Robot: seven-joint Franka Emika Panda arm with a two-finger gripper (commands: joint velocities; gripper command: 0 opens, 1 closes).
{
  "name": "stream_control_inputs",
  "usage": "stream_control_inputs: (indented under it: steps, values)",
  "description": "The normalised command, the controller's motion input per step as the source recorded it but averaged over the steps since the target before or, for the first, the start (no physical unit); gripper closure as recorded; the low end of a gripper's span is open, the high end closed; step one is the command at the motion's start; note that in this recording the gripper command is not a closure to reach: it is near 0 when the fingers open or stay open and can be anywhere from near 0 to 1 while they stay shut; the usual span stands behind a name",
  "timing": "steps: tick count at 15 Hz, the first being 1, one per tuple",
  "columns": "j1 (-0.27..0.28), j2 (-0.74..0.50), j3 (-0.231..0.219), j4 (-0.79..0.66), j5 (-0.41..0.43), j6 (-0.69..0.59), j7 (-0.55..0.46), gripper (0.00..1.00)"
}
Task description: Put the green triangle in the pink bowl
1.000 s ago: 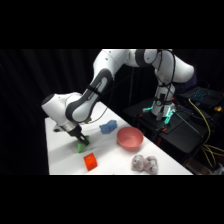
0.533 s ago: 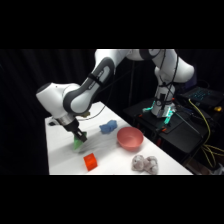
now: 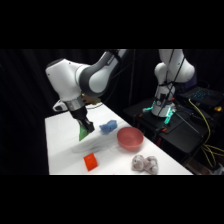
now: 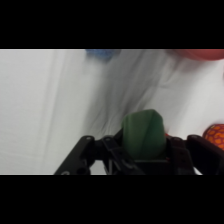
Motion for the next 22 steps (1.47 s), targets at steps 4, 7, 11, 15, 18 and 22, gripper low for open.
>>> stream_control_inputs:
  steps: [4,7,11,15,18,22]
  values:
    - [0.111,-0.69,-0.059,-0.99,-0.027,0.51,0.18,0.59]
    - [0.127,-0.66,-0.069,-0.99,-0.041,0.52,0.24,0.59]
    - [0.135,-0.52,-0.071,-0.77,-0.049,0.43,0.28,0.59]
    - [0.134,-0.34,-0.062,-0.41,-0.084,0.24,0.27,0.59]
    - [0.112,-0.32,-0.062,-0.31,-0.111,0.15,0.25,0.58]
    - [0.096,-0.34,-0.05,-0.34,-0.104,0.15,0.24,0.56]
